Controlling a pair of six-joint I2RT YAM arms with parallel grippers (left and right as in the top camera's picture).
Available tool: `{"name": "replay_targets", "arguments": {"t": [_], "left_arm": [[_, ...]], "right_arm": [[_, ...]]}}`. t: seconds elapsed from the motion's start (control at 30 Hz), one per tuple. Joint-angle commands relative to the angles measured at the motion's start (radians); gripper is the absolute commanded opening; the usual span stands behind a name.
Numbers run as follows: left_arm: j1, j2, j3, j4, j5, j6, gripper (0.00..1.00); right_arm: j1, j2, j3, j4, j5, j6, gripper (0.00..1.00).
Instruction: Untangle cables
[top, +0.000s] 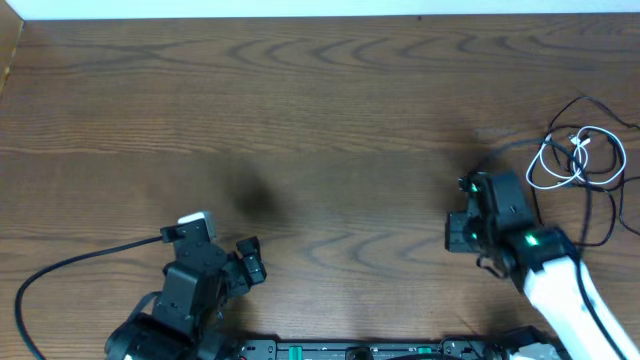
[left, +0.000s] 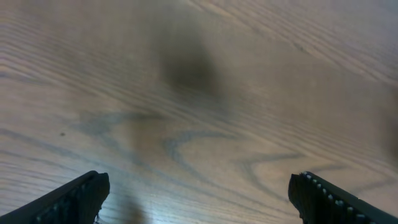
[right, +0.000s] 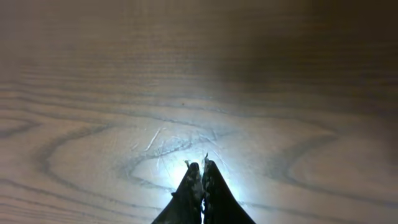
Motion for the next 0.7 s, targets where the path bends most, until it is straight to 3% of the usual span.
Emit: {"name": "replay_targets", "arguments": {"t": [0.0,0.2,0.27,0.3,0.37,0.67], "left_arm": [[-0.001,-0.001,-0.002,-0.002,-0.046,0.005,0.97],[-0.001,0.0,-0.002,-0.002,-0.046,0.006,0.97],[-0.001,0.0,-0.002,-0.002,-0.046,0.006,0.97],[-0.001,0.0,-0.002,-0.002,-0.046,0.006,0.97],[-0.001,0.0,-0.002,-0.003,-0.046,0.006,0.97],[-0.001,0.0,-0.002,-0.003,-0.046,0.006,0.97]], "right_arm": [[0.007,-0.126,-0.033,-0.001,0.051,0.024,0.01],[0.007,-0.338,-0.042,-0.034,0.119,0.024,0.02],[0.007,-0.396,-0.042,-0.06,0.121,0.023,0.13],[0.007,-0.415,-0.042,-0.073,0.121,0.023,0.28],[0.007,-0.449,-0.042,-0.101,0.122,0.023,0.99],[0.006,-0.459,-0.042,-0.146,0.11,0.023,0.99]]}}
